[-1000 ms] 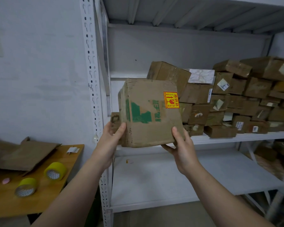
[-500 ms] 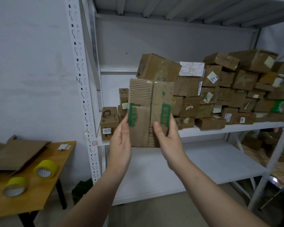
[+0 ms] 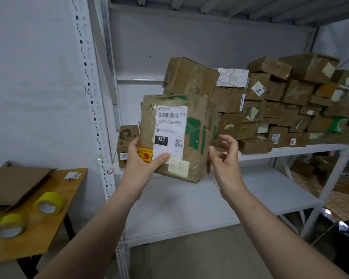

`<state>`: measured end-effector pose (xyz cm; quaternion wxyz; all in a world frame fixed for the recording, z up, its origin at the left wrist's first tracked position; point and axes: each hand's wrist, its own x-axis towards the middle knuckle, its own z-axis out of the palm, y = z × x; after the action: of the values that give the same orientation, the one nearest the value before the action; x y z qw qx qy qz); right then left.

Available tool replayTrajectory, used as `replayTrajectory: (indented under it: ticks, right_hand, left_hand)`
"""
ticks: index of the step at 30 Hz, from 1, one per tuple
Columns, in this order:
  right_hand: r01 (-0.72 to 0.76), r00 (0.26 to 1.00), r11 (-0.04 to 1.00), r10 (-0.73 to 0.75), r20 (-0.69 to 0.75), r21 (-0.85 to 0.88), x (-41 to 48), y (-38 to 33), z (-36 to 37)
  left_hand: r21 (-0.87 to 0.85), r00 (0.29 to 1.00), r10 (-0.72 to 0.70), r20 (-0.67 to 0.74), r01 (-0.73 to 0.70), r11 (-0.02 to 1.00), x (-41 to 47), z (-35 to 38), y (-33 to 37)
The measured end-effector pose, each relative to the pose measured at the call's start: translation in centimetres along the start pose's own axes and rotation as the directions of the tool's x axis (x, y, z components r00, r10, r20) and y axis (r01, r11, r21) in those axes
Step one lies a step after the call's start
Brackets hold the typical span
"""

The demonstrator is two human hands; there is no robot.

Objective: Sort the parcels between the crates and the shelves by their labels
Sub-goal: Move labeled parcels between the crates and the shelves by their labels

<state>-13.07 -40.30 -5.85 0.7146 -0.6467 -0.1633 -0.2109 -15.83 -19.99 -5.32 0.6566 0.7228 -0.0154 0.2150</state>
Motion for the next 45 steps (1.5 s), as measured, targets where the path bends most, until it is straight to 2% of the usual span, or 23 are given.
replayTrajectory:
  ticks: [2,5,9,17,21,24,26,28,34,39,45]
  right_hand:
    - [-0.07,0.994,0.998,0.07,0.082,0.0,0.0,0.0,0.1]
    - [-0.208,0.96,0.973,0.184,0.213,0.096,-0.3,0.5,0.8]
    - [-0.194,0.971,0.973,0.171,0.169,0.127,-0.4,1.2,2.0]
    - [-0.186,0.969,0.976,0.164,0.183,0.112,0.4,1.9,4.3]
    - [-0.184,0.973,0.976,0.165,0.164,0.113,0.5,2.2,5.2]
    - [-0.181,0.982,0.973,0.172,0.073,0.14,0.4,2.7,5.1]
    - [-0.177,0.984,0.975,0.174,0.036,0.137,0.0,3.2,4.6]
    - [-0.173,0.985,0.979,0.173,0.01,0.105,-0.4,3.7,3.7]
    - [-0.178,0.973,0.984,0.178,-0.146,0.012,-1.6,5.0,-0.4]
    - [-0.193,0.926,0.98,0.171,-0.336,-0.035,-3.6,6.4,-6.4]
    - [-0.246,0.818,0.968,0.183,-0.546,-0.045,-5.8,6.6,-16.4]
  left_hand:
    - [0.053,0.993,0.072,-0.093,-0.067,0.996,0.0,0.1,-0.2]
    - [0.093,0.972,0.168,-0.167,-0.154,0.984,-0.3,0.2,-0.2]
    - [0.06,0.967,0.184,-0.175,-0.176,0.983,-0.2,-0.2,-0.5]
    - [0.015,0.964,0.172,-0.202,-0.172,0.985,0.7,-2.1,-1.3]
    - [0.049,0.962,0.192,-0.192,-0.186,0.981,1.2,-3.0,-1.6]
    - [0.006,0.98,0.172,-0.1,-0.172,0.985,1.5,-3.4,-2.2]
    - [-0.111,0.987,0.161,-0.012,-0.161,0.981,1.7,-3.0,-2.6]
    - [-0.194,0.982,0.186,0.035,-0.176,0.965,1.8,-2.0,-3.3]
    - [-0.29,0.973,0.168,0.156,-0.117,0.95,1.7,2.5,-6.3]
    - [-0.342,0.928,0.181,0.326,-0.063,0.938,1.5,9.3,-7.5]
    - [-0.31,0.843,0.145,0.517,0.027,0.95,-0.4,20.9,-9.4]
